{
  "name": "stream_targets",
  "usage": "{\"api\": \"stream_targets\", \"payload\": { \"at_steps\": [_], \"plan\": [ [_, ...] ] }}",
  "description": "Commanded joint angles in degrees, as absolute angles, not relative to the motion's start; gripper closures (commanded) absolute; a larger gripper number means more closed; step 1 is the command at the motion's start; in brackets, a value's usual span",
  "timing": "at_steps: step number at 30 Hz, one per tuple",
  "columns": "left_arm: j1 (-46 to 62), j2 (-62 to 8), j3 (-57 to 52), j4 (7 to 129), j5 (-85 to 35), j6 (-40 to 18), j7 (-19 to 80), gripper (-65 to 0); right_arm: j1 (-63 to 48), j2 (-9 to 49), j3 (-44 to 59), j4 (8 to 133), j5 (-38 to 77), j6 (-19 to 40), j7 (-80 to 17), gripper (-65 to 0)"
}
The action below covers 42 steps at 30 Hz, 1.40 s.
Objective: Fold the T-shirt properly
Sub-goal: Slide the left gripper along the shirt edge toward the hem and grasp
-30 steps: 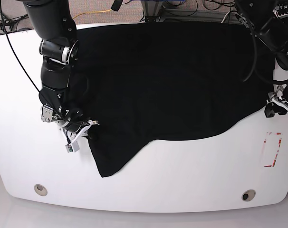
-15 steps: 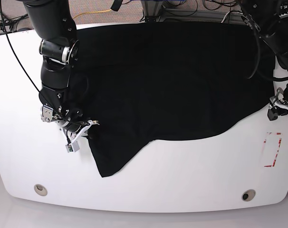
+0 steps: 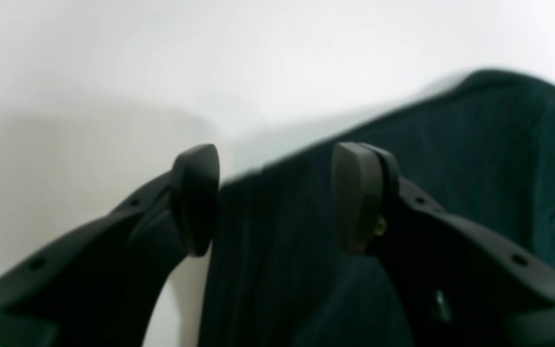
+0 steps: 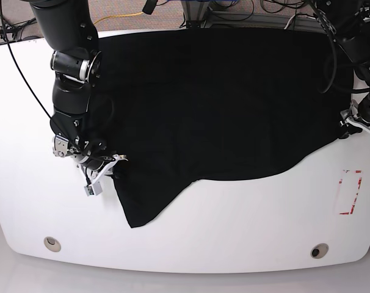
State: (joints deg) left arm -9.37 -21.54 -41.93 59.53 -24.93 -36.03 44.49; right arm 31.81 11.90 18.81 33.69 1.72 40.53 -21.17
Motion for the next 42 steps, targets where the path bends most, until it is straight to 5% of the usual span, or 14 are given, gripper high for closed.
{"api": "stream_targets", "payload": {
  "at_steps": [1,11,19,28,42],
  "plan": [
    [-9.19,-22.99,-42.15,60.44,-26.15,-36.44,43.38,-33.8,32.4,12.18,18.77,33.89,-0.57,40.0,-23.87,-6.7],
    [-7.52,-22.81,-41.19,60.35,-26.15,-36.53,43.38,-32.8,32.4,12.18,18.77,33.89,-0.57,40.0,-23.87,-6.7],
    [-7.25,-22.81,-38.73,60.88,-26.51,-37.23,43.3,-8.6,32.4,12.18,18.77,33.89,-0.57,40.0,-23.87,-6.7],
    [-3.38,-18.86,-37.05,74.68,-23.69,-40.0,39.87,-8.5,32.4,12.18,18.77,33.89,-0.57,40.0,-23.87,-6.7],
    [12.35,-18.77,-19.56,102.02,-22.55,-40.0,39.78,-8.6,32.4,12.18,18.77,33.89,-0.57,40.0,-23.87,-6.7]
  ]
}}
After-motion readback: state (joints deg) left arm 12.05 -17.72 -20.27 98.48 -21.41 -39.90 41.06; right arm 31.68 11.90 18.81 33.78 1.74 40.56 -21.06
